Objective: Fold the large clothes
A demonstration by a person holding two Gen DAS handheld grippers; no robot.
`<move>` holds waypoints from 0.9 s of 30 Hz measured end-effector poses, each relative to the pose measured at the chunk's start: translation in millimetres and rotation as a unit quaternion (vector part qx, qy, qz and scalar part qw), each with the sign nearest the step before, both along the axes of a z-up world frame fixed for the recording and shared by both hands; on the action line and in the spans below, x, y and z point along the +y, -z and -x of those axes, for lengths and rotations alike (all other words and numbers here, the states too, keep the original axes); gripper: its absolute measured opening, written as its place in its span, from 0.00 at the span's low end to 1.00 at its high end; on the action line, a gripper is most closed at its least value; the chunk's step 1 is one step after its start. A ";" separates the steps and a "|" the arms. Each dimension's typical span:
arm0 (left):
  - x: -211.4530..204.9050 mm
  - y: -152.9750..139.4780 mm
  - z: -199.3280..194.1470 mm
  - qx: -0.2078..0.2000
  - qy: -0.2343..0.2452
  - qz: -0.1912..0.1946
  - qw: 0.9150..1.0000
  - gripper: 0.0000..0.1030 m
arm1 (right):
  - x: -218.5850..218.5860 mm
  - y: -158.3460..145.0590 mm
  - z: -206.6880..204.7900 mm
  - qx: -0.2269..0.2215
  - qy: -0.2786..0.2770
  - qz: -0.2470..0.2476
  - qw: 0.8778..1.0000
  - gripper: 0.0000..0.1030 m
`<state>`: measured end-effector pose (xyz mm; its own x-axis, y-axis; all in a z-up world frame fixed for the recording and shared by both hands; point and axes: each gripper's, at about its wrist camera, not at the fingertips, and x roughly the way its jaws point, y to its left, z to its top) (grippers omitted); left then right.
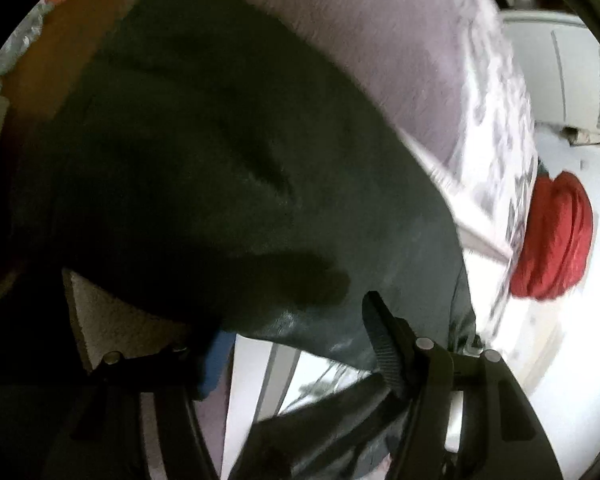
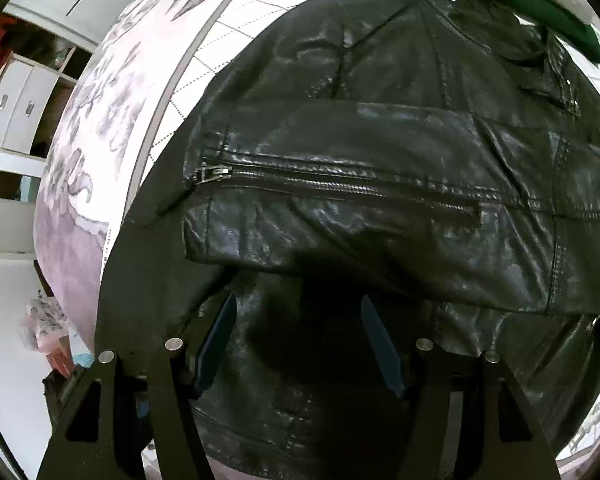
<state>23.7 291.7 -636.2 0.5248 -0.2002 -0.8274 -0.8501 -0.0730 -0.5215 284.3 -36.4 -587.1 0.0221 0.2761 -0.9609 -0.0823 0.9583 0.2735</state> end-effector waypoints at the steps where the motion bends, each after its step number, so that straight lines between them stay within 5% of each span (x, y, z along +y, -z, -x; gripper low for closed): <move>1: 2.3 -13.7 -1.7 0.024 0.011 -0.045 0.999 0.18 | -2.0 -0.6 0.9 -0.001 0.003 0.000 1.000 0.65; 3: 7.2 -24.1 -2.5 0.021 0.015 -0.075 0.997 0.07 | -5.0 -3.0 2.2 -0.002 0.008 0.000 1.000 0.65; 7: 27.8 -38.0 -6.4 0.005 0.024 -0.120 0.992 0.07 | -10.0 -7.7 6.1 -0.003 0.021 -0.013 1.000 0.65; 15: 66.3 9.9 -27.9 -0.074 0.002 -0.043 0.996 0.14 | -11.3 -4.9 8.6 0.002 0.033 -0.022 0.999 0.65; 21: 72.2 -29.5 -54.4 -0.031 0.017 -0.154 0.987 0.03 | -8.4 -6.0 6.4 -0.008 0.038 0.007 0.999 0.65; 24: 71.3 -66.9 -70.5 -0.022 0.060 -0.215 0.975 0.03 | -3.1 -12.6 2.0 -0.031 0.031 0.068 0.997 0.69; 27: 67.1 -104.6 -92.0 -0.033 0.106 -0.270 0.956 0.03 | -1.0 -17.6 -2.8 -0.042 0.034 0.079 0.995 0.70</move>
<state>115.7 358.8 -531.6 0.5739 0.1399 -0.8069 -0.7804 0.3921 -0.4871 287.1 -37.4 -569.5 0.1174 0.1172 -0.9861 -0.0311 0.9930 0.1143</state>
